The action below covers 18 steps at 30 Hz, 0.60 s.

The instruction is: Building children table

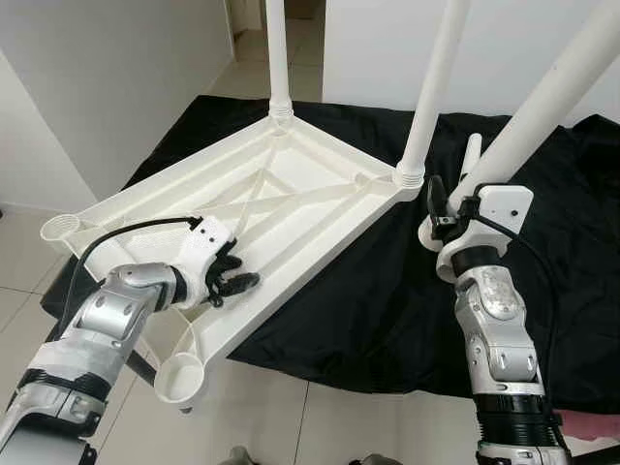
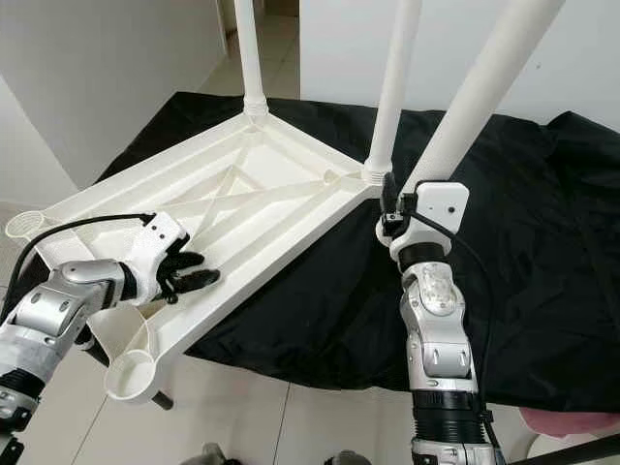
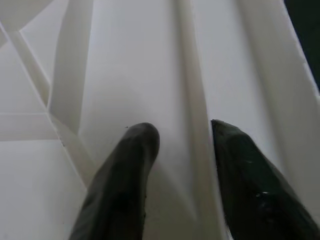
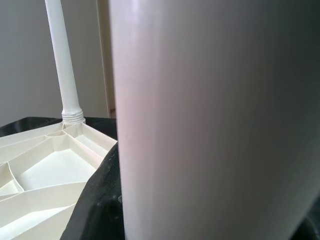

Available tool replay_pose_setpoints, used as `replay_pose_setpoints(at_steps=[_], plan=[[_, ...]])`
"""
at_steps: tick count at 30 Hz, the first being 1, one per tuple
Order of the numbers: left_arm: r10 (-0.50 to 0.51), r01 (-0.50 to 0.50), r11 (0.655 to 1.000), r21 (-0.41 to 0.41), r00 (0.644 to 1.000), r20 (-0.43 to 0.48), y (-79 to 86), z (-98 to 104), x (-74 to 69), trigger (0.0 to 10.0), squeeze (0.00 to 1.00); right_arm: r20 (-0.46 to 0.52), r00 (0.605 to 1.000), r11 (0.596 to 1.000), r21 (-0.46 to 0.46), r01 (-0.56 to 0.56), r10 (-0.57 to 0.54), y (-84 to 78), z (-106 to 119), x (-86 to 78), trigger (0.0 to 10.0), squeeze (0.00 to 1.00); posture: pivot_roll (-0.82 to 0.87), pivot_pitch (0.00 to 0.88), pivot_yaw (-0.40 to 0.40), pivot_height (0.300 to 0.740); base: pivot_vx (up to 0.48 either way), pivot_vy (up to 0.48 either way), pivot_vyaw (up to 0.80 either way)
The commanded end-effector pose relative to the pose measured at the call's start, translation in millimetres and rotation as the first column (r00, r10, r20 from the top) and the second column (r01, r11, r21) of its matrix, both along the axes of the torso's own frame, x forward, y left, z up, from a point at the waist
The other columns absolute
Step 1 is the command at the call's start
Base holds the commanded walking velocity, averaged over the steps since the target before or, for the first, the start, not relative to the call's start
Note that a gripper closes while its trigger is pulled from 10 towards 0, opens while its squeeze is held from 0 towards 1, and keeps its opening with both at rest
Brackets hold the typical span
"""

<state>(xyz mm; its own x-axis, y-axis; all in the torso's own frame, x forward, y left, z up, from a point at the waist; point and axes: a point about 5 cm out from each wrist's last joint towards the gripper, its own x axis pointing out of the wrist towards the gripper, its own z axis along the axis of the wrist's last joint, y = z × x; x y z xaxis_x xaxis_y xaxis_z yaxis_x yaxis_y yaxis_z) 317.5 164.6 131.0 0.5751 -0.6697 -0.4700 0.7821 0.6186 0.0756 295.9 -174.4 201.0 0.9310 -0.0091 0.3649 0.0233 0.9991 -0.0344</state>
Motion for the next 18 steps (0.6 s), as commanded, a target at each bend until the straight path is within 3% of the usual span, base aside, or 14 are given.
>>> replay_pose_setpoints(at_steps=[1, 8, 9, 13, 14, 18], plan=[[0.027, -0.026, 0.999, 0.046, 0.999, -0.03, 7.0, -8, -2.0, 0.0, 0.0, 0.003, 1.0, 1.0, -0.009, -0.005, 0.005, 1.8, 1, -1.5, 10.0, 0.0, -0.02, 0.023, 0.046, 0.74, 0.0, 0.0, 0.0], [0.017, -0.015, 0.998, 0.06, 0.999, -0.032, 5.2, -8, -1.7, 0.0, 0.0, -0.001, 1.0, 1.0, -0.01, -0.004, 0.004, 2.2, 0, -2.6, 10.0, 0.0, -0.02, 0.025, 0.048, 0.74, 0.0, 0.0, 0.0], [0.018, -0.016, 0.998, 0.066, 0.999, -0.031, 4.3, -9, -0.9, 3.6, 0.0, -0.002, 1.0, 1.0, -0.01, -0.003, 0.003, 2.1, -1, -2.6, 10.0, 0.0, -0.02, 0.027, 0.05, 0.74, 0.0, 0.0, 0.0], [0.026, -0.024, 0.997, 0.071, 0.999, -0.026, 2.0, -8, 1.3, 3.9, 0.0, -0.002, 1.0, 1.0, -0.008, -0.001, 0.001, 2.0, 0, -2.4, 10.0, 0.0, -0.02, 0.026, 0.05, 0.74, 0.0, 0.0, 0.0], [0.046, -0.044, 0.996, 0.073, 0.999, -0.019, -0.2, -8, 4.3, 10.0, 0.0, -0.001, 1.0, 1.0, -0.007, 0.001, -0.001, 2.0, 0, -2.1, 10.0, 0.0, -0.02, 0.03, 0.052, 0.74, 0.0, 0.0, 0.0], [0.144, -0.145, 0.988, 0.047, 0.989, 0.01, -9.2, -2, 16.5, 10.0, 0.0, 0.001, 1.0, 1.0, -0.002, 0.009, -0.009, 2.0, 0, -1.7, 10.0, 0.0, -0.02, 0.032, 0.057, 0.74, 0.0, 0.0, 0.0]])
